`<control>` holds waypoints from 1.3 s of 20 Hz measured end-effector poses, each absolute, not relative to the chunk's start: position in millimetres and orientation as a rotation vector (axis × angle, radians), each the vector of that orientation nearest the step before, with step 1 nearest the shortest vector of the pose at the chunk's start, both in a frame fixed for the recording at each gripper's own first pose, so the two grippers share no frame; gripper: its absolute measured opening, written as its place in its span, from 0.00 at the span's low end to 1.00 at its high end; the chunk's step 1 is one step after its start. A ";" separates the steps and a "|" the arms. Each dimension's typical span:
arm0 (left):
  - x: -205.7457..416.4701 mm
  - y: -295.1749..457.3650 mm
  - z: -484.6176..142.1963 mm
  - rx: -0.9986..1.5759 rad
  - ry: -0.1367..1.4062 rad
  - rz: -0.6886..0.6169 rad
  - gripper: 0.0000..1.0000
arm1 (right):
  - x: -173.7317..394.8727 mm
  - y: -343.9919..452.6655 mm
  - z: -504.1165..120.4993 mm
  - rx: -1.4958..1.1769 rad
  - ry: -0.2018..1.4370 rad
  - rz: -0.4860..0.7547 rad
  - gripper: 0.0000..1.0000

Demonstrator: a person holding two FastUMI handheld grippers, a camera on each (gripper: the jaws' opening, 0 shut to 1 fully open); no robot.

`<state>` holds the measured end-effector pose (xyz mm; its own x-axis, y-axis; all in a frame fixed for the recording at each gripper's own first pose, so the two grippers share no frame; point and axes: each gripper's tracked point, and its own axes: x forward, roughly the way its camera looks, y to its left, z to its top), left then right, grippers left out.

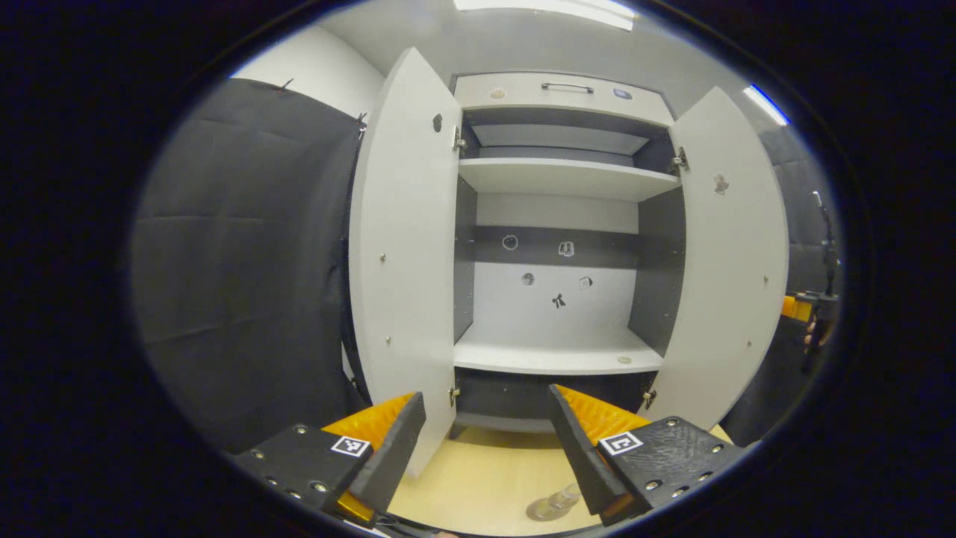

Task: Grasp the bottle in the cabinet with the left hand and place it on the coaster, then close the right door with the right hand and the left door with the left hand.

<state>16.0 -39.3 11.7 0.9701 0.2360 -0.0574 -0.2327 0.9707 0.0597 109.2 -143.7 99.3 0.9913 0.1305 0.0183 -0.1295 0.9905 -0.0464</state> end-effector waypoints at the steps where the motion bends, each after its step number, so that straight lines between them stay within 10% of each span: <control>1: 16.1 -35.0 12.1 0.062 0.067 0.232 0.88 | 107.9 -135.7 98.2 -0.039 -0.017 0.129 0.96; 5: 18.0 -21.9 11.0 0.113 0.070 0.205 1.00 | 107.3 -100.1 97.8 -0.044 -0.015 0.128 0.91; 26: -32.1 131.2 -7.7 0.032 0.041 0.274 1.00 | 121.3 28.4 85.9 -0.002 -0.046 0.151 0.96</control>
<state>-32.1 131.2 -7.7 0.9619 0.2709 -0.0357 -0.2696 0.9623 0.0370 121.3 28.4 85.9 0.9876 0.1505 0.0453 -0.1505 0.9886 -0.0050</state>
